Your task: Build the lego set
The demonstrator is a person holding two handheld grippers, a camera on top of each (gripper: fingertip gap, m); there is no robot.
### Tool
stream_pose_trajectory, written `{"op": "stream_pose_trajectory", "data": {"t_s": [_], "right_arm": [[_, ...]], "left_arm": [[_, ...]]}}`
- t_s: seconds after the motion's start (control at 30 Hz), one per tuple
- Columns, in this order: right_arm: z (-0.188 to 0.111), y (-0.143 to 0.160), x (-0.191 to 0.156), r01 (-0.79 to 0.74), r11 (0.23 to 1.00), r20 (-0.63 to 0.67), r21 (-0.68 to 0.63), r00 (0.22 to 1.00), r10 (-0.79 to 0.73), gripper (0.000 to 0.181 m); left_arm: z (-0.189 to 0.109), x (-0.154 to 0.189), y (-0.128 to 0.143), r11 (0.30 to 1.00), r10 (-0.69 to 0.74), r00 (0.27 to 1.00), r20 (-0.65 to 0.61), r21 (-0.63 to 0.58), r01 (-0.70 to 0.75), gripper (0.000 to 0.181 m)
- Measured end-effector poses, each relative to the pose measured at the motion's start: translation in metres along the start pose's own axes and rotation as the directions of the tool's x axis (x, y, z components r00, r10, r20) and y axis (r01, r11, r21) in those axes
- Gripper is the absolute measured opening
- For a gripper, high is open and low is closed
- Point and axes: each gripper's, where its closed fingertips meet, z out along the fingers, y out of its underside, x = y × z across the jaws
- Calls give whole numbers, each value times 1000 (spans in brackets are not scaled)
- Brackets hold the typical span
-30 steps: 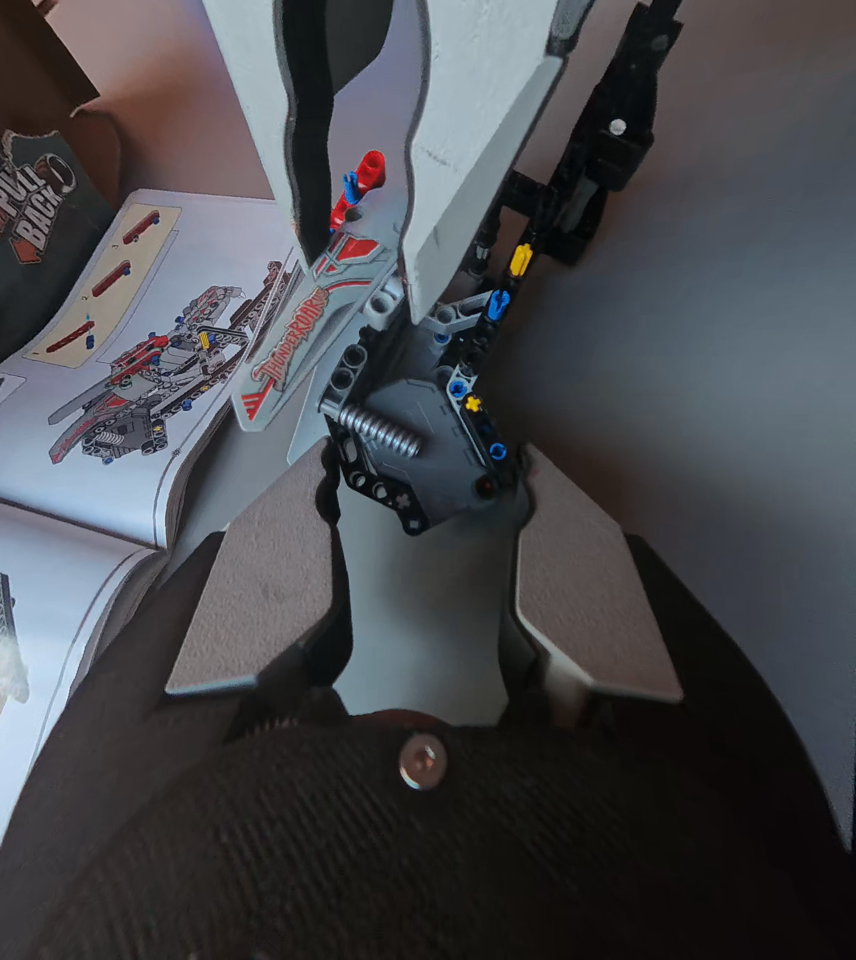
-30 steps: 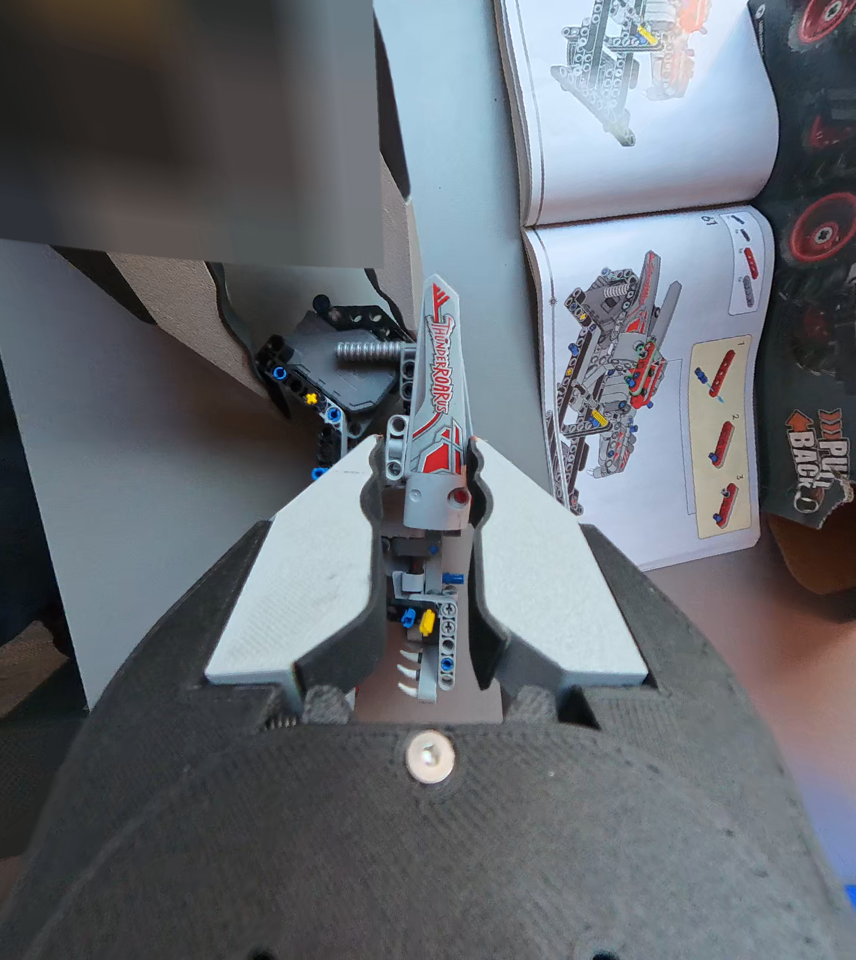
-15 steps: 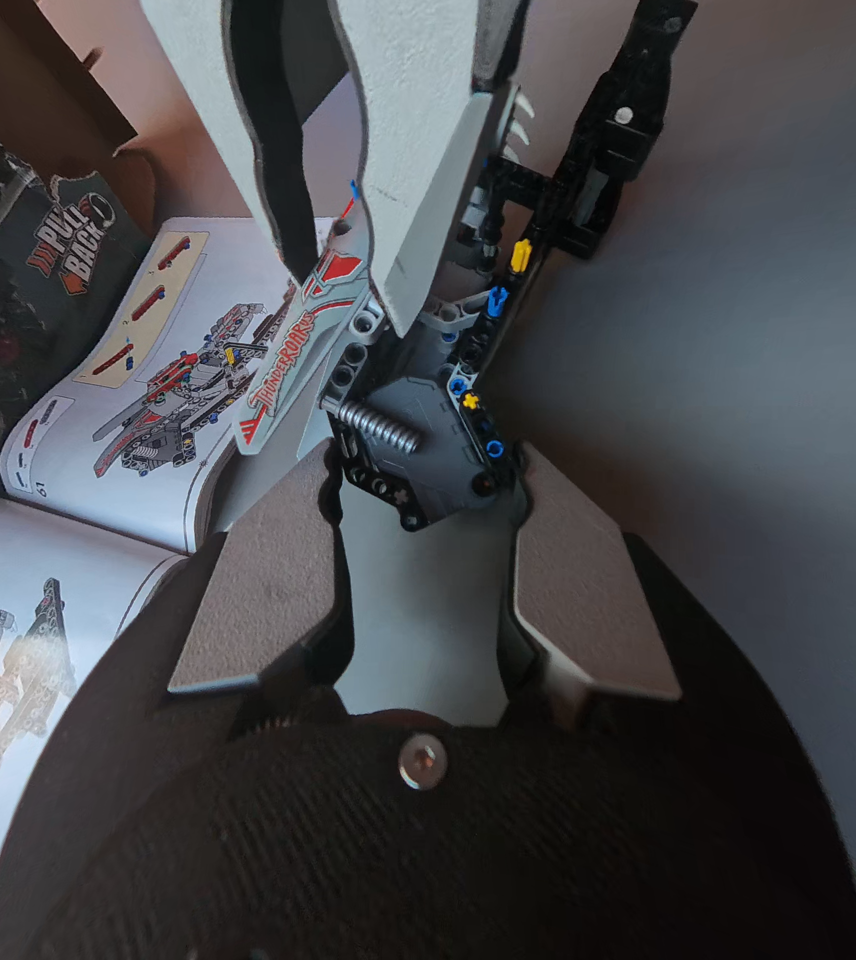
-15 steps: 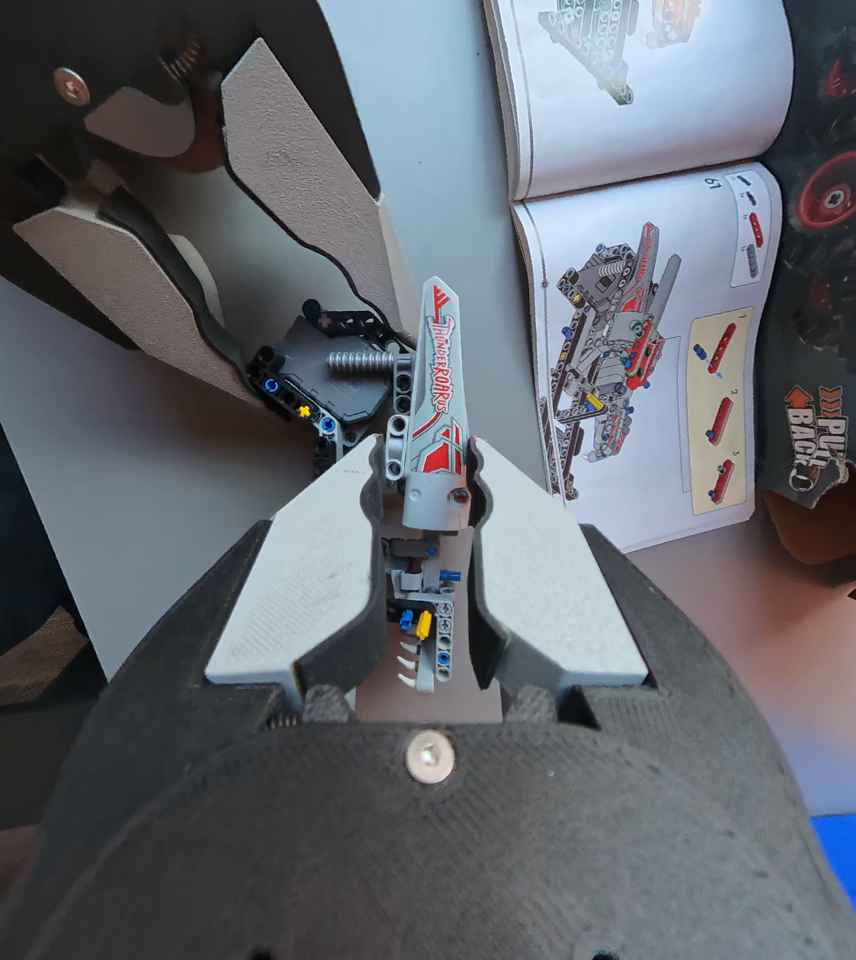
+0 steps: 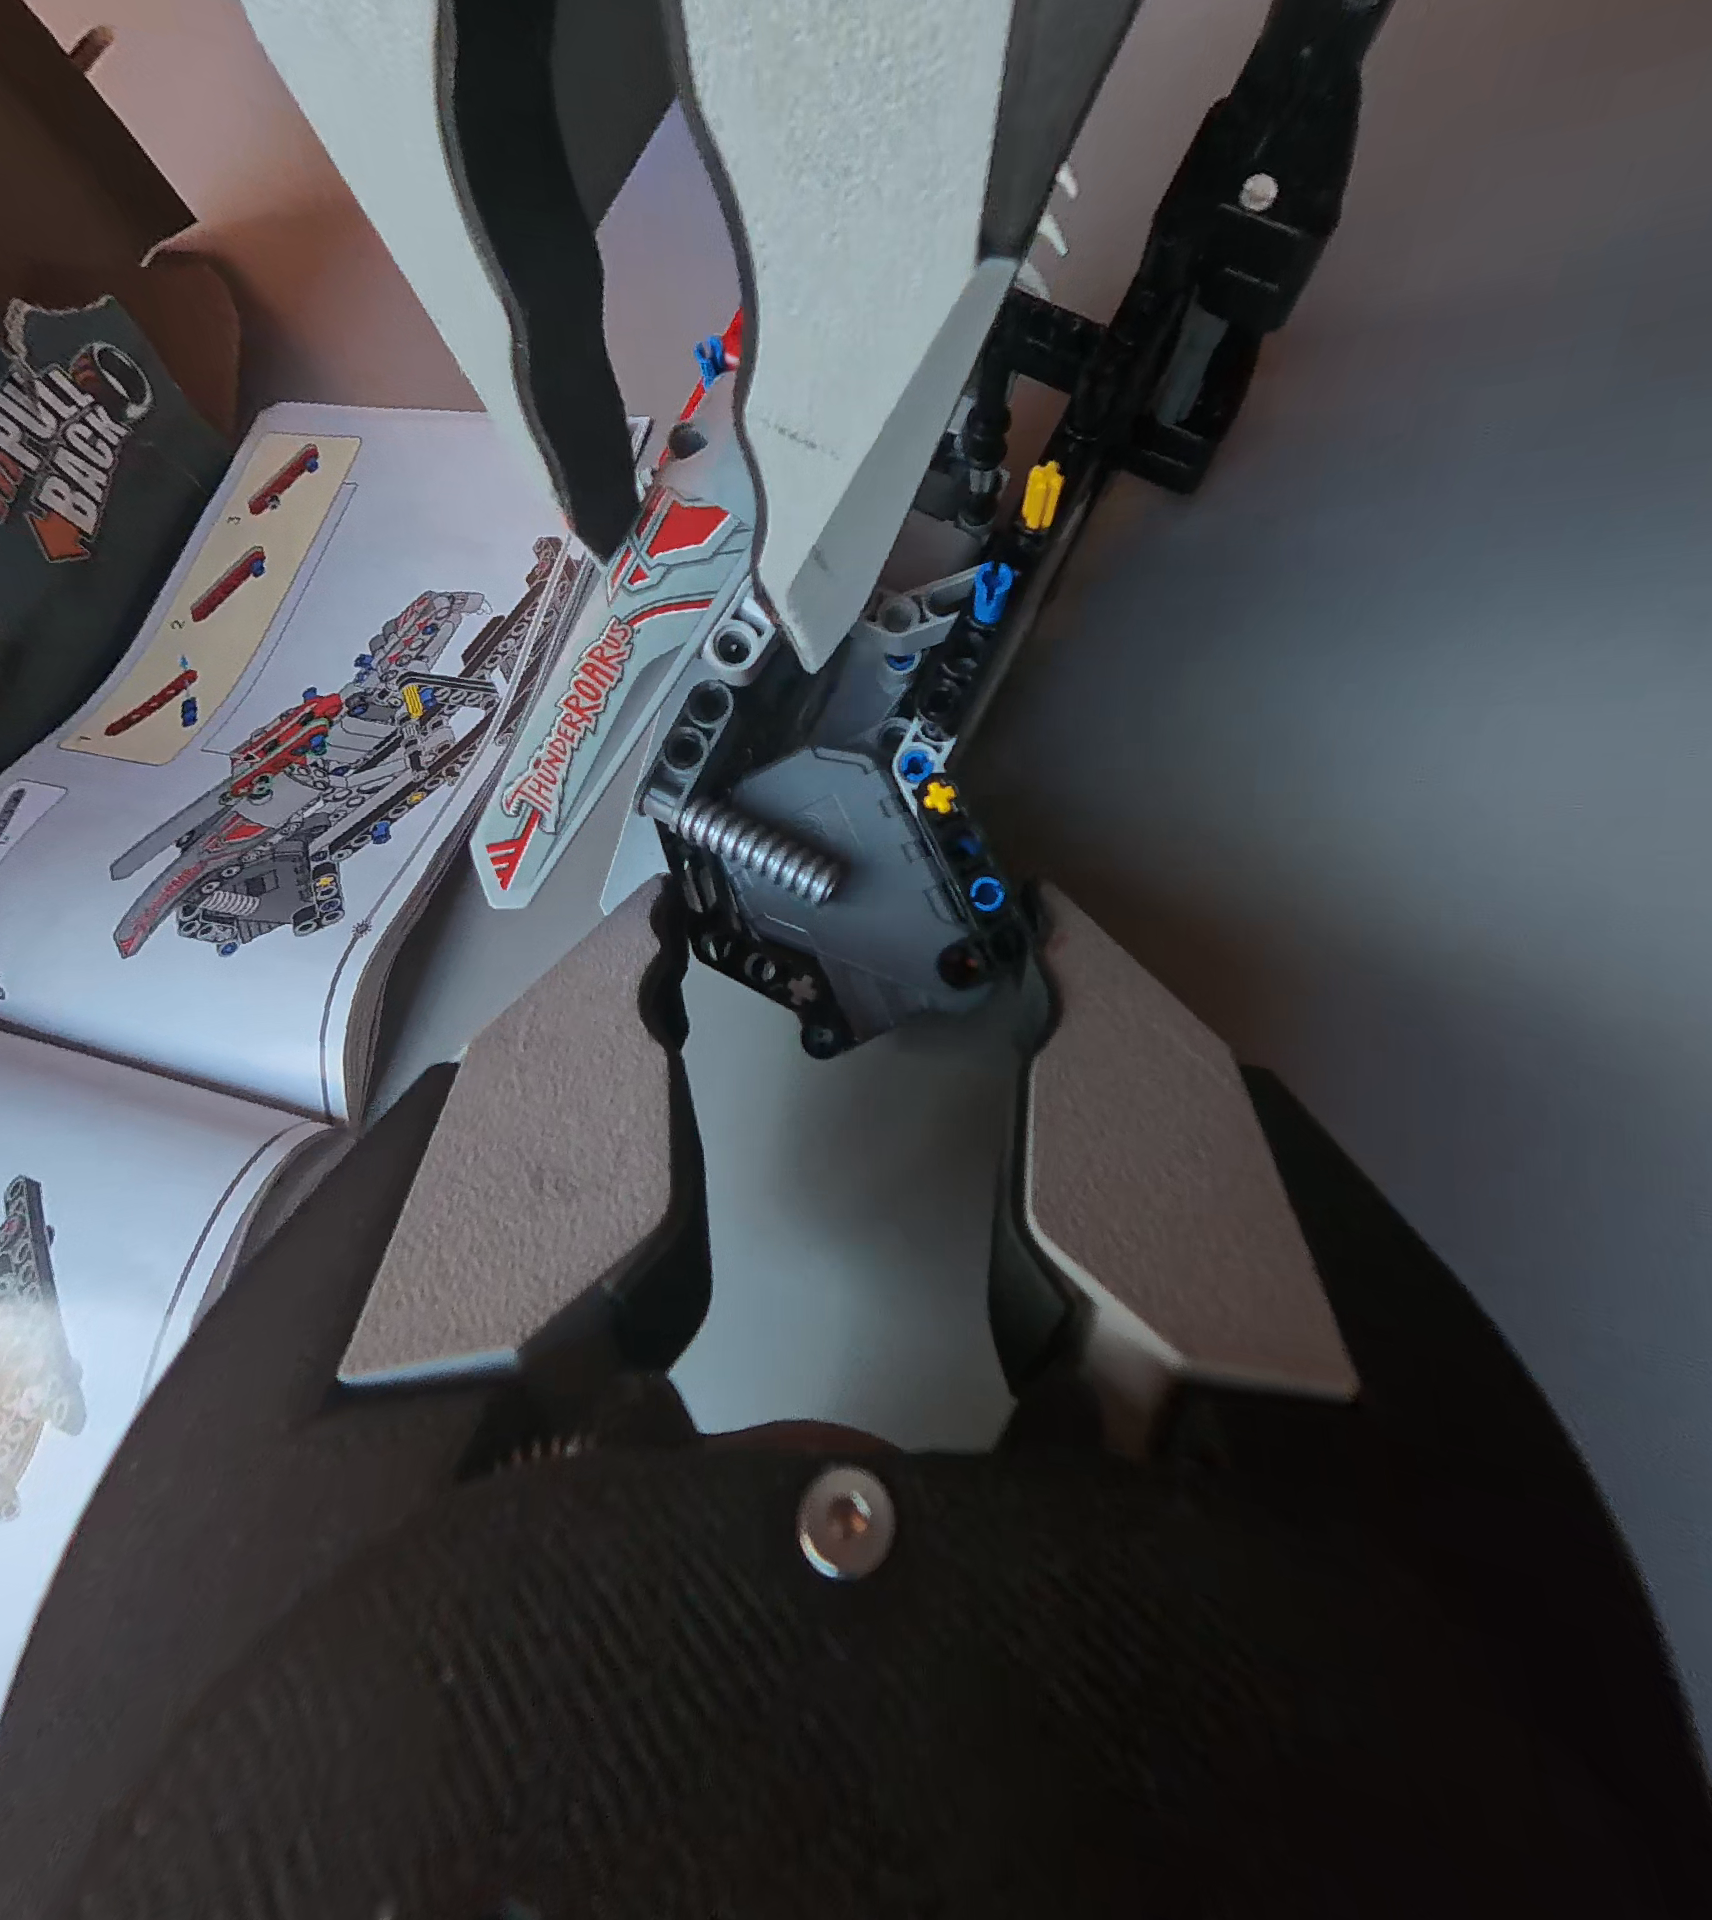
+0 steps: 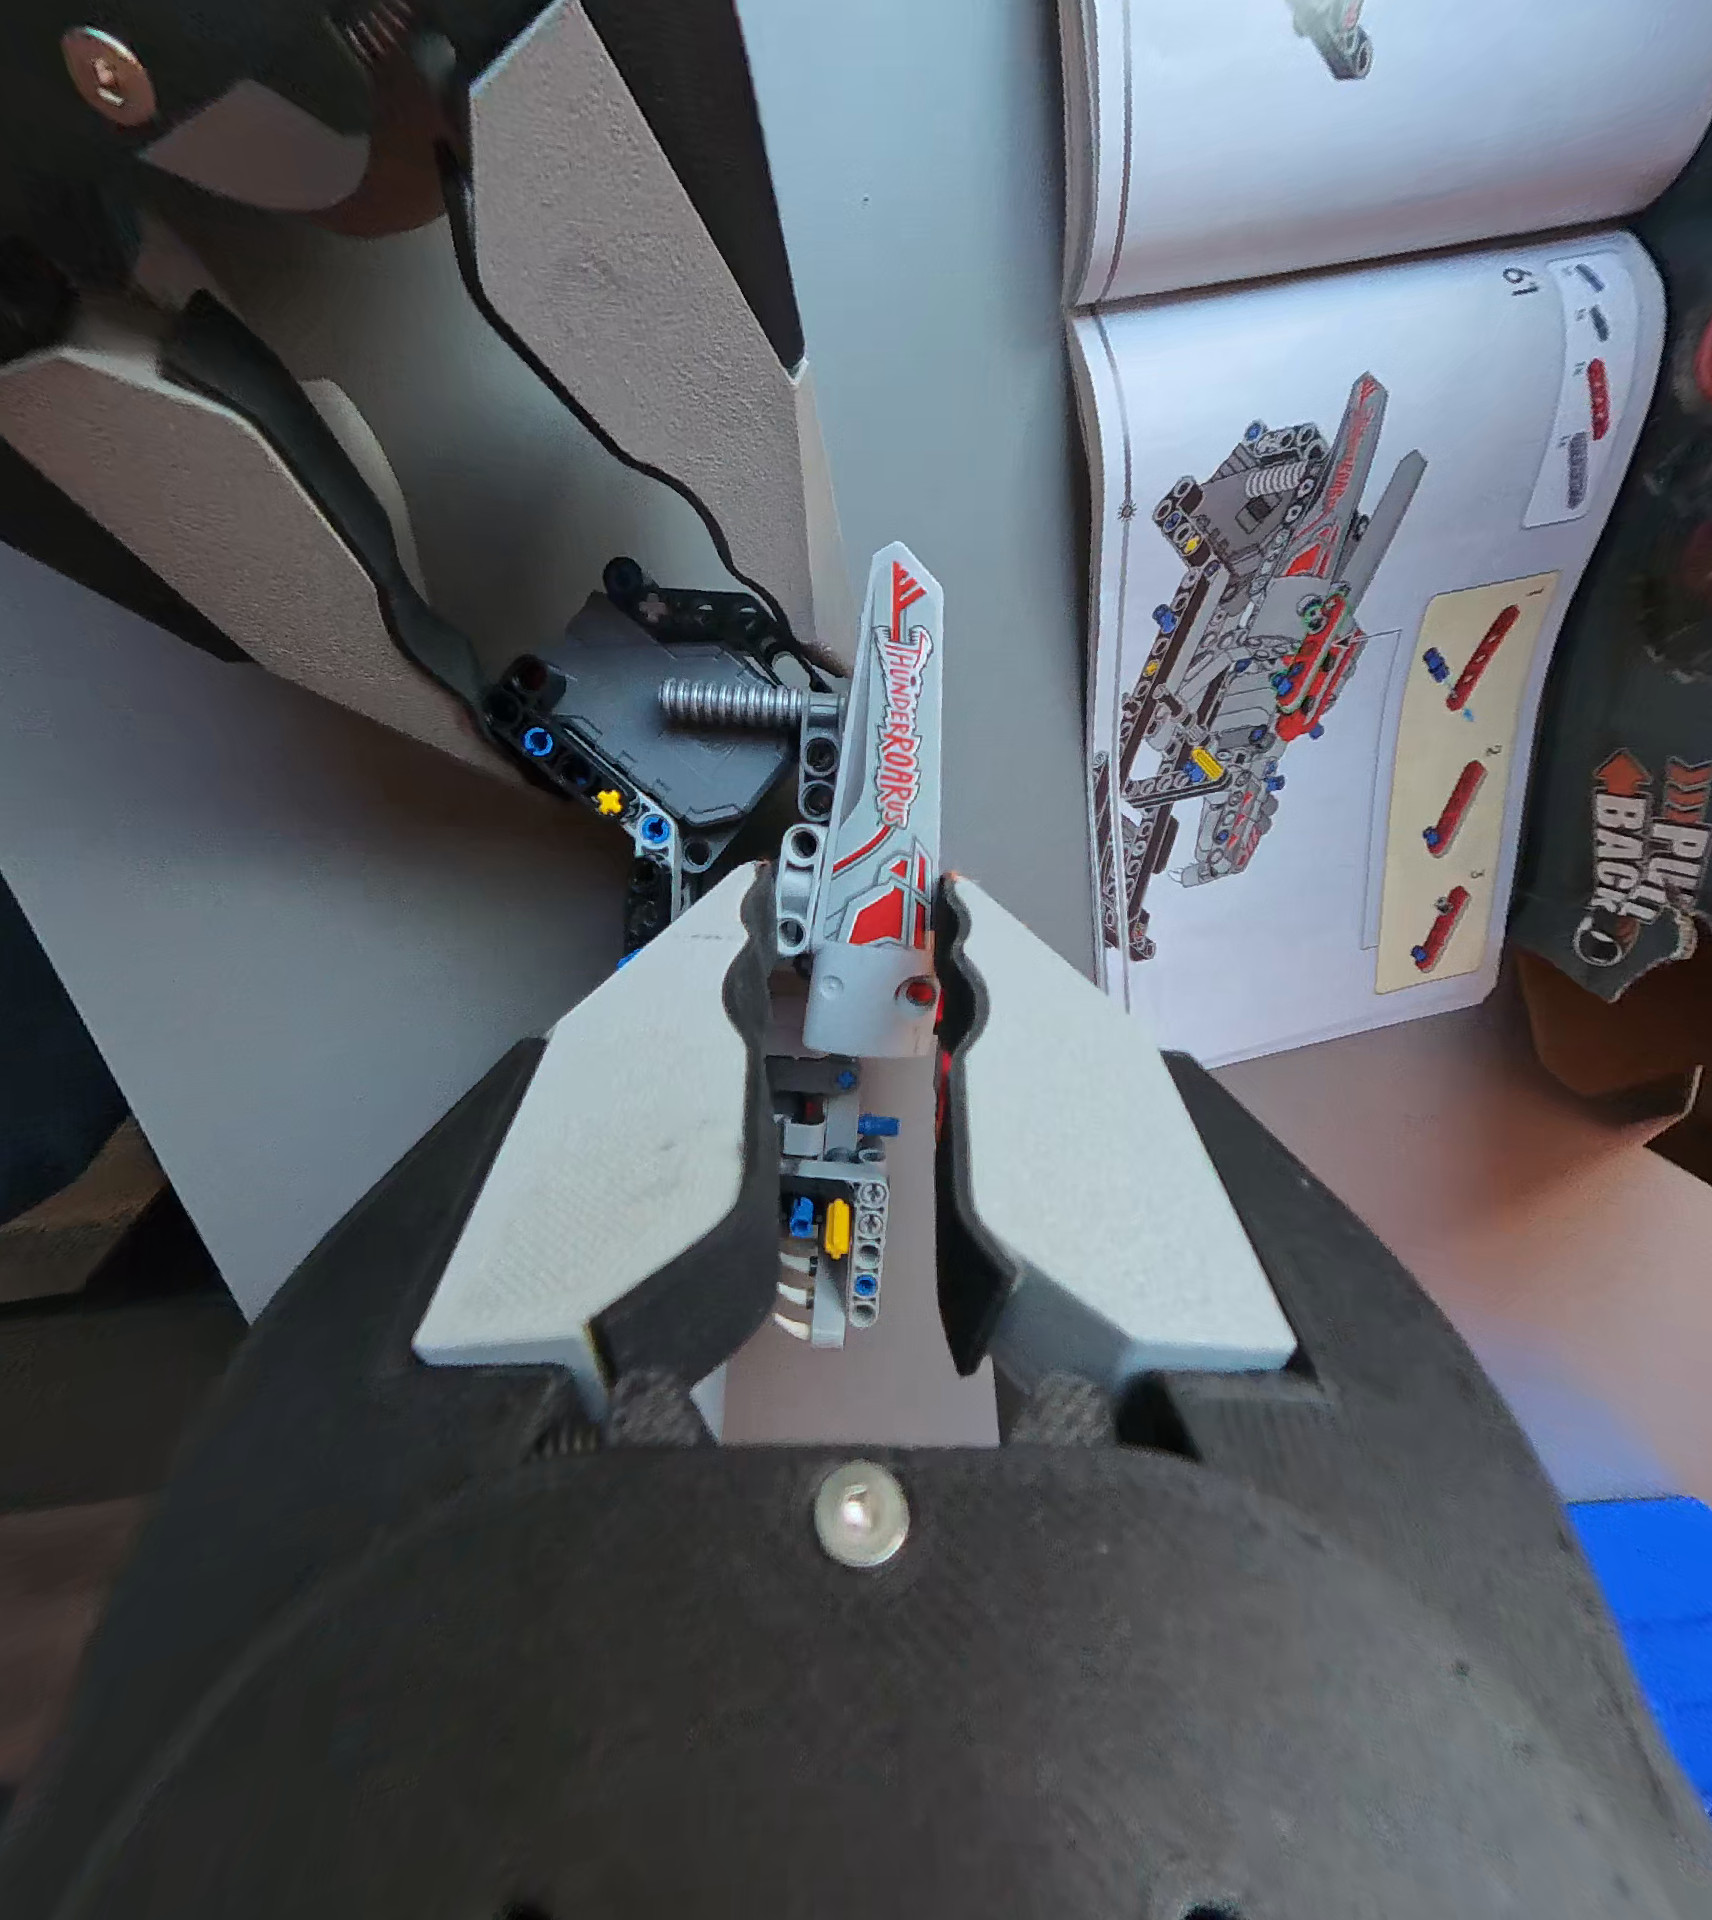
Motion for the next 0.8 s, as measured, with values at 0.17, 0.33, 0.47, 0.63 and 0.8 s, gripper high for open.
{"op": "stream_pose_trajectory", "data": {"t_s": [0.17, 0.33, 0.47, 0.63, 0.8], "right_arm": [[2, 1, 1, 50, 997, -9, -54, 999, -50, 28], [4, 2, 2, 118, 990, 40, -79, 993, -115, 28], [4, 3, 0, 94, 995, 102, -43, 991, -89, 28], [6, 5, 0, -67, 996, 135, -54, 988, 73, 28], [7, 5, 0, -28, 999, 78, -45, 996, 31, 28]], "left_arm": [[1, 0, 1, 1000, -12, 1000, -6, -5, 12, 60], [2, 1, 1, 1000, -29, 999, -29, -10, 28, 59], [2, 2, 0, 1000, -15, 999, -28, -6, 15, 59], [2, 2, 0, 1000, -27, 999, -30, -9, 26, 58], [3, 3, 0, 999, -40, 998, -41, -12, 39, 58]]}}
